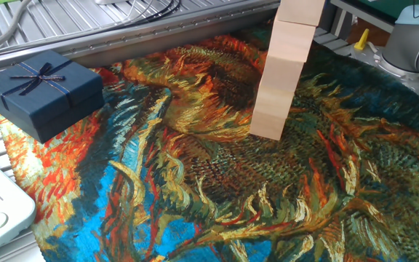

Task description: Stack the blocks in a vertical line of five

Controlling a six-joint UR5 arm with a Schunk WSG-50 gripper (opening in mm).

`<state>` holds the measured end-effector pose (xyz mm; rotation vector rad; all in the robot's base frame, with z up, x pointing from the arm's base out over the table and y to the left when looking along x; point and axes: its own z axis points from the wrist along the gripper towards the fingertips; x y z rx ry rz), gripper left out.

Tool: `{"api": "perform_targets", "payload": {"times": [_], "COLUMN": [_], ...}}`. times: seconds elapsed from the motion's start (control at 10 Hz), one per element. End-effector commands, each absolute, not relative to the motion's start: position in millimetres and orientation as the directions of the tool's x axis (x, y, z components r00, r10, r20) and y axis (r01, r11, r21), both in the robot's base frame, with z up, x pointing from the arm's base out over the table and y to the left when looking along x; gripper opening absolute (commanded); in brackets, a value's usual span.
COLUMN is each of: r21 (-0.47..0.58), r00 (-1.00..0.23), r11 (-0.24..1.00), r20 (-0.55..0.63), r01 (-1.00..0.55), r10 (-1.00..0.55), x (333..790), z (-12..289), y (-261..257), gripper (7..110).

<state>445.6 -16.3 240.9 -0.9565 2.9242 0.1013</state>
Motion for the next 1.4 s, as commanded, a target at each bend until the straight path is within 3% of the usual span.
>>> {"api": "perform_targets", "payload": {"times": [0.0,1.3], "r21": [0.048,0.026], "r00": [-0.806,-0.807], "r11": [0.806,0.809], "r20": [-0.091,-0.093], "r01": [-0.59,-0.587], "r10": [-0.584,-0.583], "x": [446.7,455.1], "z": [242.8,243.0], "y": [-14.1,-14.8], "gripper": [7,7]}}
